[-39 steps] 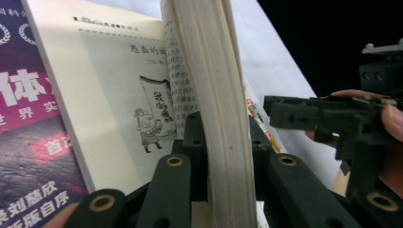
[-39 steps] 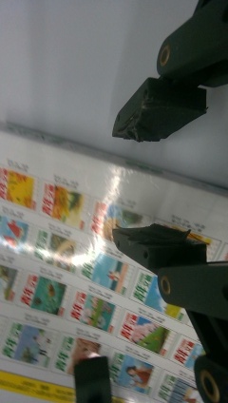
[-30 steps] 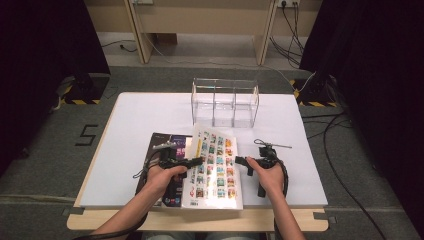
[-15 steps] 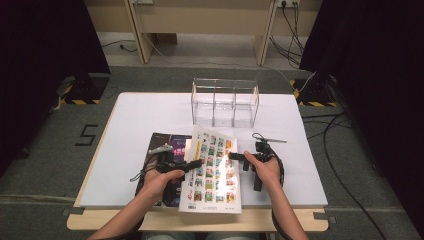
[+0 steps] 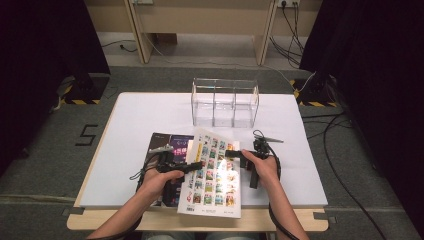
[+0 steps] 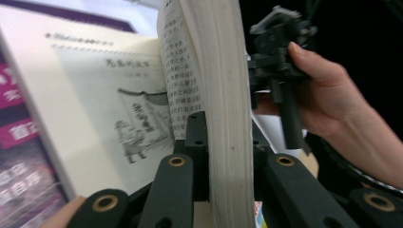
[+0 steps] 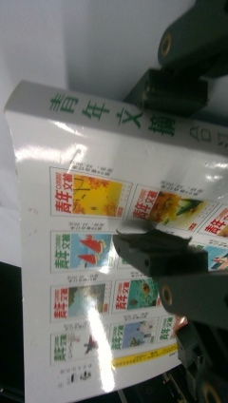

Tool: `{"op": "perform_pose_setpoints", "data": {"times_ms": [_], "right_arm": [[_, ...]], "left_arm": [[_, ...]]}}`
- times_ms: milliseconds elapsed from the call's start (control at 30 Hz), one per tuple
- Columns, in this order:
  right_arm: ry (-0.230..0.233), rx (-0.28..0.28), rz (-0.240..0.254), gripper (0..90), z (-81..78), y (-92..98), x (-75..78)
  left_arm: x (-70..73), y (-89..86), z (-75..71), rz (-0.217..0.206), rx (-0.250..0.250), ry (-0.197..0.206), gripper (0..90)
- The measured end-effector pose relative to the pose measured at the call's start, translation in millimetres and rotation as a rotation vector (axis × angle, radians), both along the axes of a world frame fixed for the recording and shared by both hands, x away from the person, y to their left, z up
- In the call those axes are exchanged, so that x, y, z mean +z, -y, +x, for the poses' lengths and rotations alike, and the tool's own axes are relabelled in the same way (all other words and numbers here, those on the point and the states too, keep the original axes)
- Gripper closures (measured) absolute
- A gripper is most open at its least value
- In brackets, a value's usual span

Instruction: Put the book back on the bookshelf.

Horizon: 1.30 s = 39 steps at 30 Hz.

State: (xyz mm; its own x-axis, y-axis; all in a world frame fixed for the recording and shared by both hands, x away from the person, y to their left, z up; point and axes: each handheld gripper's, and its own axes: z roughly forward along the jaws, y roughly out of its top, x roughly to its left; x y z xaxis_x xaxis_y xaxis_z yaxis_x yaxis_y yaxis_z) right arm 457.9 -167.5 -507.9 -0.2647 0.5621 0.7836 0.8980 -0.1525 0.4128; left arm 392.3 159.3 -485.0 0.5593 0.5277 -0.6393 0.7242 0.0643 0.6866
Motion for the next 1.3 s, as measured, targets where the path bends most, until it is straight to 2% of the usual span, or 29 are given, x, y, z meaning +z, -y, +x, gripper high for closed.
{"op": "perform_pose_setpoints", "data": {"times_ms": [33,67,133,167,200,333,433,467,567,667,767,800,833,867,900,967,1000,1033,1067,1133,1167,1267,1300], "right_arm": [[0.0,-0.002,-0.004,51.5,-0.4,1.0,-0.1],[0.001,-0.004,-0.004,54.8,-0.7,1.8,0.1],[0.02,-0.002,0.011,64.7,-1.7,3.3,3.3],[0.031,0.001,0.013,67.1,-2.5,2.9,6.5],[0.045,0.007,0.003,67.7,-3.2,1.3,10.6],[0.058,0.028,-0.035,67.0,-3.2,-3.7,20.2],[0.038,0.05,-0.034,59.0,-1.6,-6.3,17.1],[0.035,0.057,-0.043,58.8,-1.0,-7.3,15.7],[0.014,0.067,-0.035,65.2,1.2,-8.9,11.0],[-0.018,0.046,0.001,69.9,0.9,-8.4,11.6],[-0.009,0.035,0.004,71.3,-1.8,-9.9,16.1],[-0.006,0.031,0.016,71.7,-2.6,-9.5,17.3],[-0.004,0.027,0.029,72.1,-3.9,-9.2,18.7],[-0.004,0.027,0.029,72.1,-3.9,-9.2,18.7],[0.009,0.024,0.052,72.7,-6.3,-8.9,21.9],[0.026,0.023,0.072,73.2,-8.9,-9.3,25.5],[0.035,0.022,0.081,73.4,-10.3,-9.6,27.4],[0.035,0.022,0.081,73.4,-10.3,-9.6,27.4],[0.062,0.016,0.088,73.6,-13.5,-11.0,32.5],[0.087,0.01,0.097,73.7,-16.8,-11.0,37.5],[0.087,0.01,0.097,73.7,-16.8,-11.0,37.5],[0.143,-0.001,0.099,73.8,-22.0,-9.3,47.9],[0.158,-0.006,0.096,73.8,-23.7,-8.7,51.1]], "left_arm": [[-0.2,0.7,2.5,0.03,0.019,-0.038,76.6],[0.4,0.9,3.8,0.046,0.027,-0.055,75.5],[1.2,1.2,5.6,0.085,0.04,-0.073,73.6],[1.2,1.2,5.6,0.085,0.04,-0.073,73.1],[1.5,1.7,6.7,0.11,0.043,-0.084,72.9],[1.2,1.6,8.2,0.116,0.042,-0.096,73.0],[0.9,1.9,8.3,0.122,0.041,-0.094,73.1],[1.1,2.0,8.8,0.124,0.04,-0.101,73.1],[1.7,2.1,9.7,0.13,0.037,-0.105,73.1],[1.6,1.2,9.9,0.124,0.036,-0.109,72.8],[1.6,0.0,9.5,0.125,0.041,-0.112,69.5],[3.1,-1.4,8.0,0.154,0.052,-0.097,67.1],[3.1,-1.4,8.0,0.154,0.052,-0.097,62.5],[5.0,-2.4,7.0,0.192,0.064,-0.076,62.5],[8.8,-6.7,5.3,0.25,0.098,-0.044,52.2],[12.3,-12.2,2.7,0.32,0.133,-0.006,39.7],[12.3,-12.2,2.7,0.32,0.133,-0.006,37.1],[13.6,-16.0,0.8,0.336,0.145,0.022,37.1],[16.2,-24.3,-3.3,0.312,0.172,0.024,34.8],[19.2,-32.6,-7.8,0.282,0.18,0.045,34.5],[19.2,-32.6,-7.8,0.282,0.18,0.045,34.7],[23.9,-49.8,-17.8,0.259,0.211,0.094,35.3],[23.9,-49.8,-17.8,0.259,0.211,0.094,35.5]]}}
